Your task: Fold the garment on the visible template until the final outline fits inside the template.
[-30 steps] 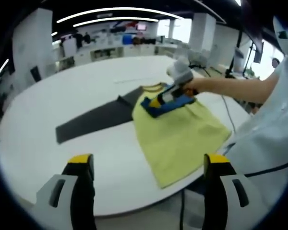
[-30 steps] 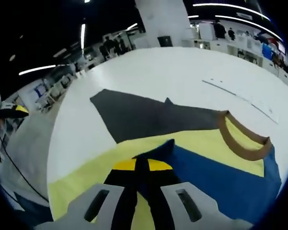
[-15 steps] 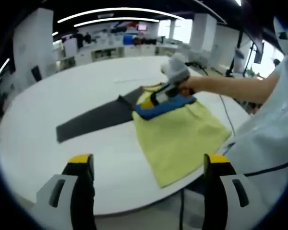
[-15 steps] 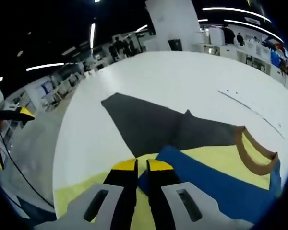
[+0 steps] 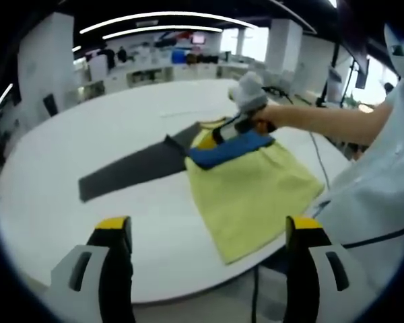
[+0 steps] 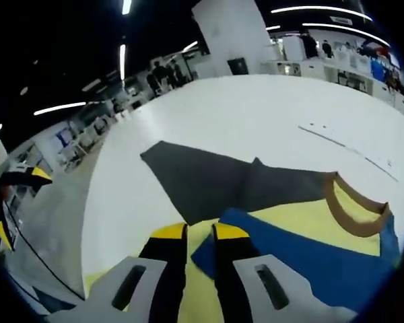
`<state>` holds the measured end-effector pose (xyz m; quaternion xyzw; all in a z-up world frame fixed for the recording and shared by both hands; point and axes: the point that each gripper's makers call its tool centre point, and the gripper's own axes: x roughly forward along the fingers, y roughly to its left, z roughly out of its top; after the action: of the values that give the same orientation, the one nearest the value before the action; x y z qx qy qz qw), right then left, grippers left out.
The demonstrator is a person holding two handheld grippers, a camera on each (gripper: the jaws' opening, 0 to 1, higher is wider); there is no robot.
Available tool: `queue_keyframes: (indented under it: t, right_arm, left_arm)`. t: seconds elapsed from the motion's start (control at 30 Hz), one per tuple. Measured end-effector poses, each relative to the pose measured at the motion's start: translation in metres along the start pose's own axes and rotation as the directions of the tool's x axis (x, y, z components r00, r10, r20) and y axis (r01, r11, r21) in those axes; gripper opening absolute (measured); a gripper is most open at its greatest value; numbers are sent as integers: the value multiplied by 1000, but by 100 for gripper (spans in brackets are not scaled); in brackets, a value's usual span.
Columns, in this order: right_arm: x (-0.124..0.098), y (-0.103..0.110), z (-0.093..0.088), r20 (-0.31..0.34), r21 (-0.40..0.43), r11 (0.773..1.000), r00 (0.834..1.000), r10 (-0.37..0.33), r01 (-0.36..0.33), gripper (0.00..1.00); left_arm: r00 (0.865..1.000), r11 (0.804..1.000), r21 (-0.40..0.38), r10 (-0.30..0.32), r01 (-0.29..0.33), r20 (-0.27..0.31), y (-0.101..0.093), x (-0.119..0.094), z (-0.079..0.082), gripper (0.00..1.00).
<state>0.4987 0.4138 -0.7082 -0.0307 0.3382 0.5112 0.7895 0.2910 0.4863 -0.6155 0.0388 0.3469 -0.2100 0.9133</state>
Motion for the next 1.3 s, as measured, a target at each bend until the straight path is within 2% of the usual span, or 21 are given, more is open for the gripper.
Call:
queue_keyframes:
  t: [0.2,0.4,0.67,1.3]
  right_arm:
    - [-6,-6,1,22,7,999,999,-32,32,23]
    - [-12,-13,1,35,19,998,997,-63,63,35]
    - [-21,-16,8,60,19,996,995,-86,85,46]
    - [-49,-16,20,127,-10,994,986,-106,108,60]
  left_arm:
    - [1000,1000,5,-3,3,-2,-2,0,0,91]
    - [1000,1000,13,-5,4,3,-3,0,3,91]
    - [1000,999,30,-11,11,12,-5,1,8,91]
    - [1000,999,52,-10,9,21,-12,-3,7,91]
